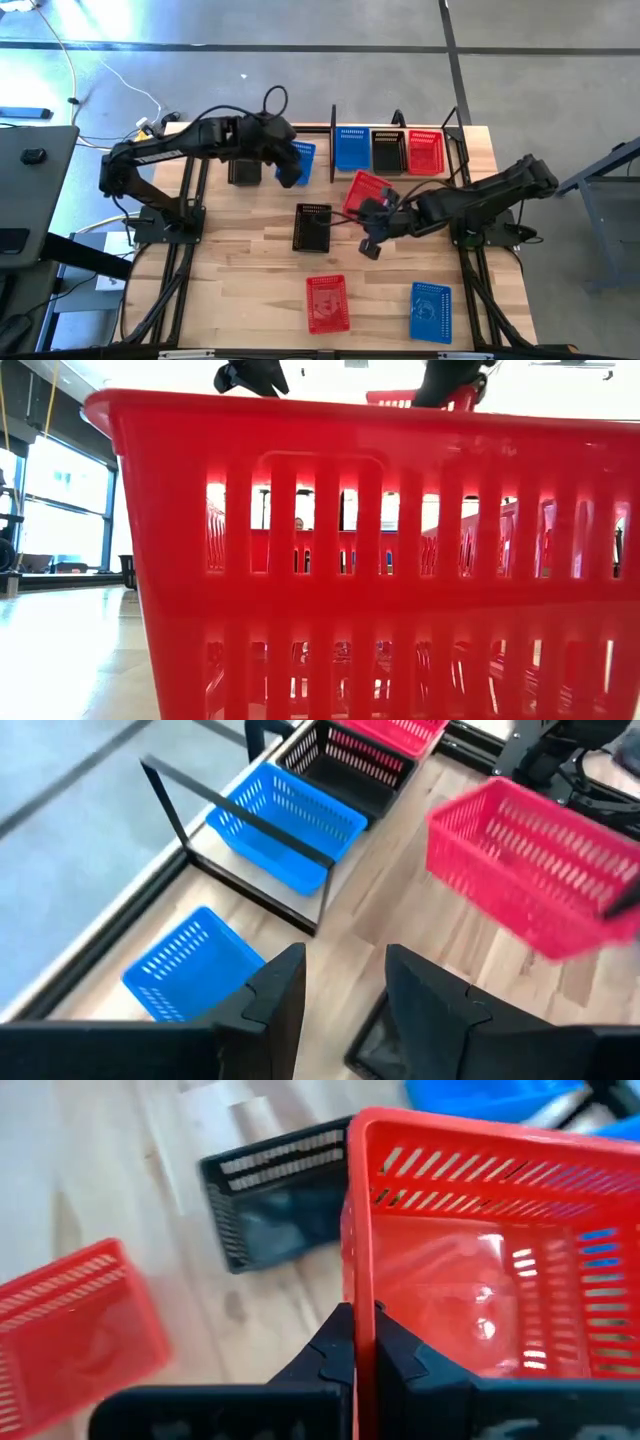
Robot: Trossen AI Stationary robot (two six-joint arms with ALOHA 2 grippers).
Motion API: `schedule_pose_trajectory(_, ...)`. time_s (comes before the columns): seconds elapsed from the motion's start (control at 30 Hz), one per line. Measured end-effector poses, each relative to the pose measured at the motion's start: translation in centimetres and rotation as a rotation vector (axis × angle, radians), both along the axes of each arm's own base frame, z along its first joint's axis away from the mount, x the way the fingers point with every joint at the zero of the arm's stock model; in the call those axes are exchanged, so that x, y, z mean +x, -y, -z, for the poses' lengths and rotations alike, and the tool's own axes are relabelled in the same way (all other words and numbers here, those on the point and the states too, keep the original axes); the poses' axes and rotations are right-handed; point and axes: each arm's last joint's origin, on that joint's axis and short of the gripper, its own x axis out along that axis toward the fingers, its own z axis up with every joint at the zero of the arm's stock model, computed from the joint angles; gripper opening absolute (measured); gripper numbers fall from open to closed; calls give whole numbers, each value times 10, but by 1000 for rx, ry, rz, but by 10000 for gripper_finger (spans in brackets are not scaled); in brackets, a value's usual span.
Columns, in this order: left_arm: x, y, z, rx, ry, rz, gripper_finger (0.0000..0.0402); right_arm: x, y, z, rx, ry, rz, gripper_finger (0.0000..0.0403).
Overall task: Stack baskets on shelf by color
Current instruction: Stack the left red bin on top of the other red bin on the shelf
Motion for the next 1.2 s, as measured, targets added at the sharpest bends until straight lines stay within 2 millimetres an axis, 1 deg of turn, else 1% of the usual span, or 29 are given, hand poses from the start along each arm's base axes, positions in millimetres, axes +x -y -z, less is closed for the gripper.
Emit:
schedule_pose_trajectory(0.27, -4, -7, -3, 58, -15, 35, 131, -34, 16, -19, -116, -29, 105, 0)
schedule_pose_trajectory(0.43, -3, -10, -6, 72, 16, 34, 131, -58, 31, -31, -209, -69, 145, 0)
schedule_pose_trajectory(0.6, -1, -9, -9, 69, 53, 51, 131, -77, 55, -43, -322, -115, 160, 0)
schedule_pose_trajectory(0.77, -1, -10, -9, 75, 61, 47, 131, -99, 84, -51, -347, -212, 143, 0)
schedule_pose_trajectory(0.83, -1, -11, -11, 81, 74, 41, 131, -108, 95, -48, -340, -236, 133, 0)
schedule_pose_trajectory(0.93, -1, -15, -12, 90, 97, 30, 131, -120, 108, -35, -317, -257, 95, 0)
schedule_pose_trajectory(1.1, -3, -22, -13, 94, 102, 4, 131, -138, 123, -15, -346, -284, -27, 0)
schedule_pose_trajectory(1.2, -5, -25, -13, 94, 101, -9, 131, -150, 131, -5, -330, -312, -73, 0)
